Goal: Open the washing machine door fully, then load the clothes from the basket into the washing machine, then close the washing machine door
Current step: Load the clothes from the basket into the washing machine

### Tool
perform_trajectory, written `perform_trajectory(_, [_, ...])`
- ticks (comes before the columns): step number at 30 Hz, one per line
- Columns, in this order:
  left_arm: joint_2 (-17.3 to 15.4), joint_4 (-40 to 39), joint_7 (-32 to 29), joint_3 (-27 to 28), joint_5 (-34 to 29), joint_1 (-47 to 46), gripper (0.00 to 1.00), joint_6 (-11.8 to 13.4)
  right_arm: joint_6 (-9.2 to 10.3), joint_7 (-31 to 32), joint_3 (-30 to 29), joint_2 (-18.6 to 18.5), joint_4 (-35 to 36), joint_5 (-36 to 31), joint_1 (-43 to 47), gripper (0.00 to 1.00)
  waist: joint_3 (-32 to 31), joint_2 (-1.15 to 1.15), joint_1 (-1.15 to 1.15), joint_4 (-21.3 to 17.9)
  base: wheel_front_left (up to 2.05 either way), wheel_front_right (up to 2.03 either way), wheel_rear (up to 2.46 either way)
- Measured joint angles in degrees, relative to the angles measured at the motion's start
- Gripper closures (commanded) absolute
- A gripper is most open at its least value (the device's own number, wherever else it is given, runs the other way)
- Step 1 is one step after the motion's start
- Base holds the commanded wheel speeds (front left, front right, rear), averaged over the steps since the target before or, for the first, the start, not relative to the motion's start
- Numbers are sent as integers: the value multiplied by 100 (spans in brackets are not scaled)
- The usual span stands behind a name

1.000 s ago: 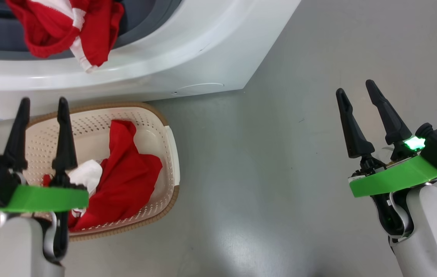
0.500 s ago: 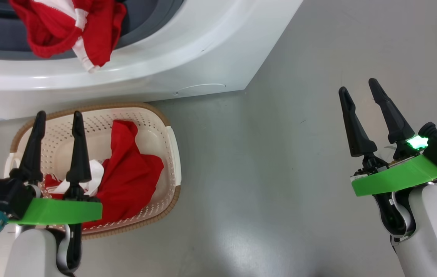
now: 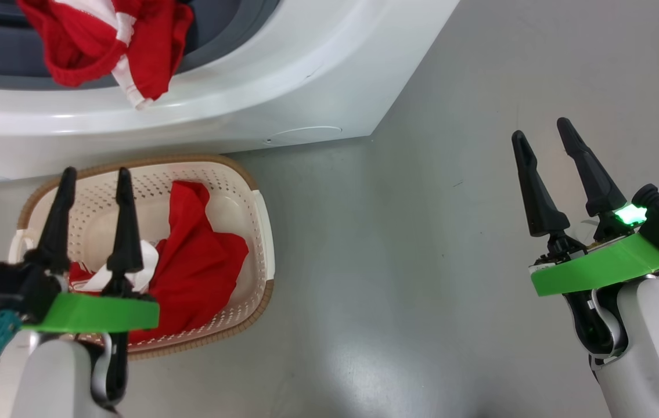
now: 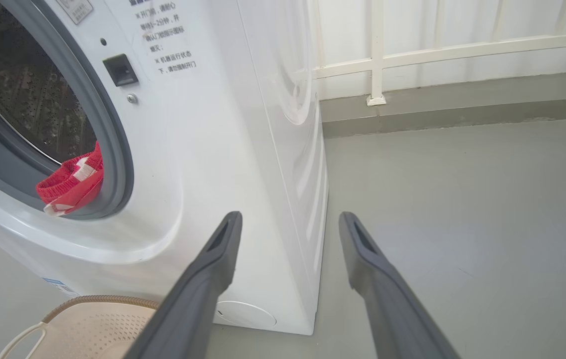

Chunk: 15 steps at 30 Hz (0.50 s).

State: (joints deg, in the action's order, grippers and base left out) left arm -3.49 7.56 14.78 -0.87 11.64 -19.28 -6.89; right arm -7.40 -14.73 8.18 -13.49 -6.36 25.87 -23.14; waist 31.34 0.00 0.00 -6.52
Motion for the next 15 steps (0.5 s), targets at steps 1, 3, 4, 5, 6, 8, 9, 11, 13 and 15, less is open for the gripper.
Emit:
perform_trajectory(1, [-10, 80, 0, -42, -9, -63, 0, 0, 0, 0, 1, 0, 1, 0, 0, 0, 3, 0, 0, -2, 0, 0, 0])
perform_trajectory(3, [-15, 176, 0, -76, -13, -143, 0, 0, 0, 0, 3, 1, 0, 0, 0, 0, 5, 0, 0, -5, 0, 0, 0])
perform_trajectory(4, [-48, 379, 0, -154, -16, -328, 0, 0, 0, 0, 13, 4, 0, 0, -1, 0, 6, 0, 0, -21, 0, 0, 0])
perform_trajectory(5, [-66, 474, 0, -189, -25, -417, 0, -1, 0, 0, 15, 5, -1, 0, -1, 0, 7, 0, 0, -31, 0, 0, 0])
perform_trajectory(6, [-66, 474, 0, -189, -25, -417, 0, -1, 0, 0, 15, 5, -1, 0, -1, 0, 7, 0, 0, -31, 0, 0, 0])
perform_trajectory(8, [-131, 788, -1, -334, -104, -706, 0, -10, 0, 0, 16, 8, 0, 0, -1, 0, 13, 0, 0, -62, 0, 0, 0])
perform_trajectory(9, [-152, 900, -10, -376, -137, -816, 0, -37, 0, 0, 16, 10, 0, 0, -2, 0, 17, 0, 0, -72, 0, 0, 0])
perform_trajectory(11, [-193, 1104, -15, -465, -196, -1026, 0, -41, 0, 0, 16, 23, 0, 0, -2, 0, 26, 0, 0, -93, 0, 0, 0])
perform_trajectory(13, [-197, 1205, -21, -490, -197, -1139, 0, -41, 0, 0, 16, 32, 0, 0, -2, 0, 31, 0, 0, -105, 0, 0, 0])
perform_trajectory(15, [-210, 1434, -83, -537, -202, -1359, 0, -41, 0, -1, 16, 41, 0, 0, -3, 0, 42, 0, 0, -126, 0, 0, 0])
